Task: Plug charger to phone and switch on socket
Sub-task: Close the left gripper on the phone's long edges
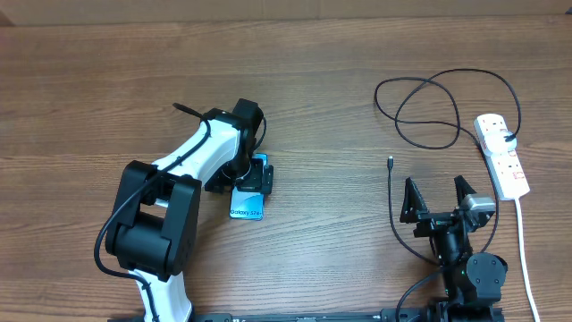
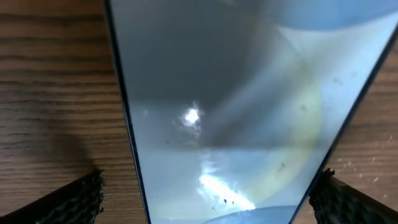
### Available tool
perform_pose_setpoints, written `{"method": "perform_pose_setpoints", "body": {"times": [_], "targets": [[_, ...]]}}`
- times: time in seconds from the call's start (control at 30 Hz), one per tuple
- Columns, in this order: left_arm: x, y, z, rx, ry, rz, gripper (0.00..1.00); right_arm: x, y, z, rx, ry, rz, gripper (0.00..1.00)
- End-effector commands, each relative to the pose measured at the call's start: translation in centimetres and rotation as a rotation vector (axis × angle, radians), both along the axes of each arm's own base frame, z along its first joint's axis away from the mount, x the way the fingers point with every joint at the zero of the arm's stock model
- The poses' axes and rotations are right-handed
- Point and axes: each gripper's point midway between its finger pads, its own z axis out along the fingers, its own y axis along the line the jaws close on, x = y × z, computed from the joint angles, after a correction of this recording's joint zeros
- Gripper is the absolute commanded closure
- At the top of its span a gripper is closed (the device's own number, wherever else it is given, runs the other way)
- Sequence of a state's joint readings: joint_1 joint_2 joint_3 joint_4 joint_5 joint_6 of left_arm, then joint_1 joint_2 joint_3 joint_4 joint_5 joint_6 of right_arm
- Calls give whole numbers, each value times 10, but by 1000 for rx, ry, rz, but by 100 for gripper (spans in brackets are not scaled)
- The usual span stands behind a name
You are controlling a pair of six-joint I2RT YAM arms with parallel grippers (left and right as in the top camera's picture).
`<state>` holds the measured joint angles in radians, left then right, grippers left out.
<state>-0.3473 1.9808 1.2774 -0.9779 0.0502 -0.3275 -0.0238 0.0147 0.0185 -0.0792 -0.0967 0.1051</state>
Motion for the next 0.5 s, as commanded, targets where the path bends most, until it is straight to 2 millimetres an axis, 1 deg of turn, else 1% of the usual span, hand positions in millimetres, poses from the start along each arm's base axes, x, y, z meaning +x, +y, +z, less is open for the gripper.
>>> {"method": "perform_pose_setpoints", "body": {"times": [0.0,0.1,0.13,0.23,0.47], "targets": [[3,-2,-6,19,-3,86,0,0,-1,-1,6,-6,-7,0],[4,-2,-6,26,-4,137,0,0,-1,-1,6,-6,-7,0],[3,-2,-6,27,-4,148,2,0,-1,-1,6,-6,-7,0],[4,-2,-6,30,-4,177,13,0,-1,-1,6,-6,-7,0],[3,-2,-6,34,-2,202,26,0,-1,-1,6,-6,-7,0]]}}
